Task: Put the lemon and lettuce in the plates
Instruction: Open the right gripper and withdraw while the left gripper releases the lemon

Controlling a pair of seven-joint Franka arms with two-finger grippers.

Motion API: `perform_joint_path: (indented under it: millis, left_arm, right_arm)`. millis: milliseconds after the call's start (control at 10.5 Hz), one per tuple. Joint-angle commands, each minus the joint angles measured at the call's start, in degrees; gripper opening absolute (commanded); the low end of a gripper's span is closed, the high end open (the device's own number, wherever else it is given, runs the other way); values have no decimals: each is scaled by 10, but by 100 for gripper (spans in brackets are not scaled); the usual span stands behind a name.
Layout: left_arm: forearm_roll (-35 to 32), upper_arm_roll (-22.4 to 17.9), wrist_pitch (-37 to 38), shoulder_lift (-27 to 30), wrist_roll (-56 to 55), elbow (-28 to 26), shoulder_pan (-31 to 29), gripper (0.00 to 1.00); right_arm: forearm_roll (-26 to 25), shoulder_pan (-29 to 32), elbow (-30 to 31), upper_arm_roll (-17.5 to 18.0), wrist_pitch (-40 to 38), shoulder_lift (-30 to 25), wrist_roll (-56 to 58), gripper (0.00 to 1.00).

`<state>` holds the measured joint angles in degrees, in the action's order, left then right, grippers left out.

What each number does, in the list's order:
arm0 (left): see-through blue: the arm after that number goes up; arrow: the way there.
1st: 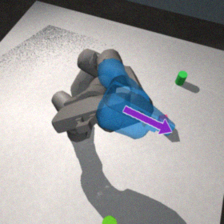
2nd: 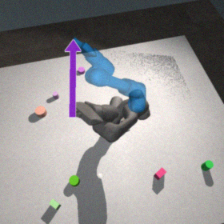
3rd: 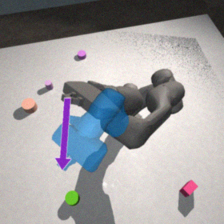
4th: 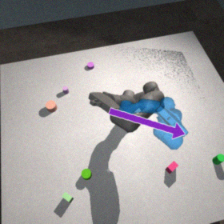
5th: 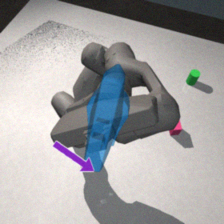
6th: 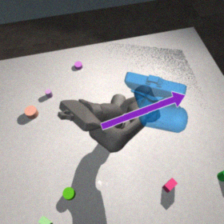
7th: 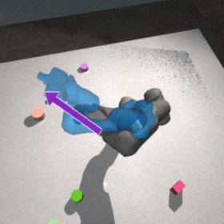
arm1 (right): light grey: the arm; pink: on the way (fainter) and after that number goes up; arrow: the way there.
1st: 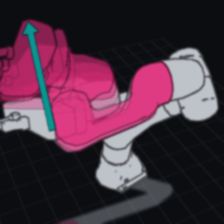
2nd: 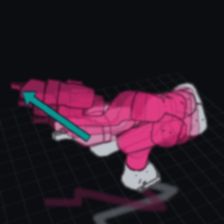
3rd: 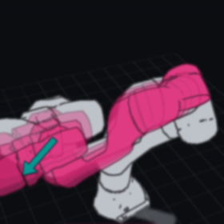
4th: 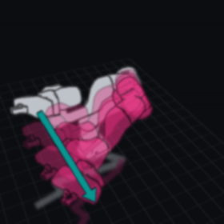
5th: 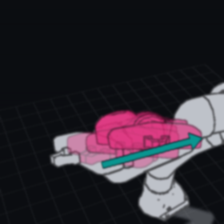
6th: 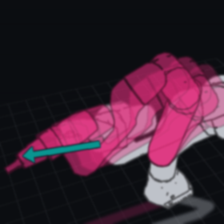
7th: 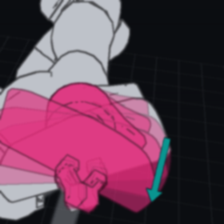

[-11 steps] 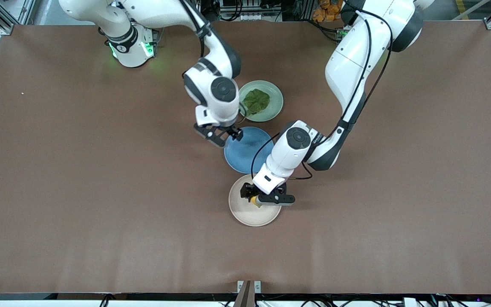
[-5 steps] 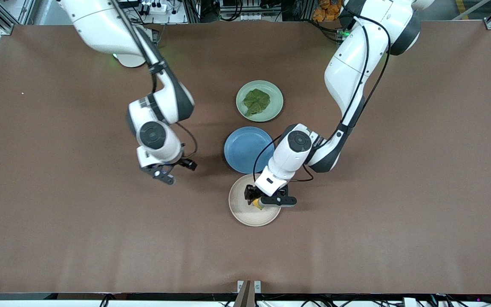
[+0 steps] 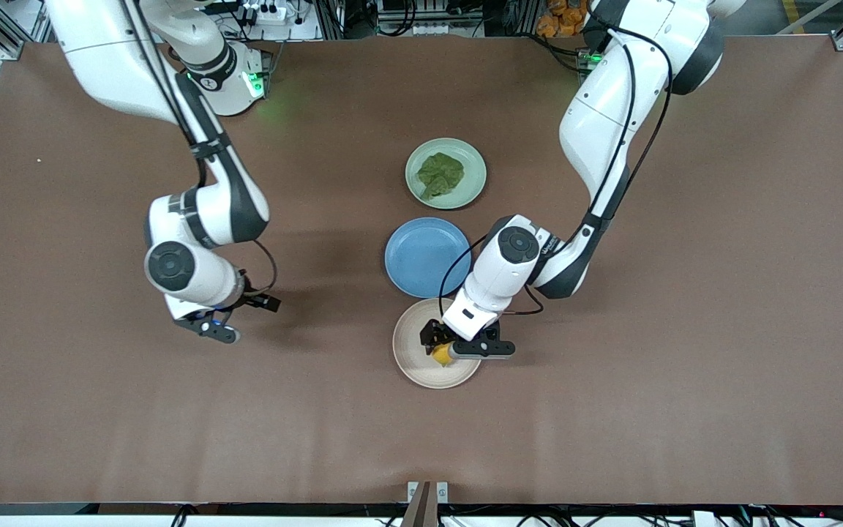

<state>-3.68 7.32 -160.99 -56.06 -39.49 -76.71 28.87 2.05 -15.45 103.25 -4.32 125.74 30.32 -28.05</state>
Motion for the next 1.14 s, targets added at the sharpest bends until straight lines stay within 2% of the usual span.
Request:
perform_joint_path:
  millis: [0,285,380,570,855,1045]
  left_arm:
    - [-18,-16,28,26,-9,4,4,100]
    - [-19,-14,134,81,-6,4,-15,100]
    - [-19,-14,166,95,-1,4,-22,100]
    - [-15,-12,233,111,61,4,-45,100]
    - [-11,-6,299,126,140,4,-96,100]
    - [-11,5,329,126,189,2,-141,100]
  right_arm:
    - [-4,86,23,17,-14,-25,73,100]
    - [-7,122,70,26,-5,-70,129,100]
    - [-7,143,95,46,1,-92,134,100]
    - [-7,149,193,58,38,-177,134,100]
    - [-11,152,253,82,30,-266,136,100]
    - [-20,152,261,83,7,-313,151,100]
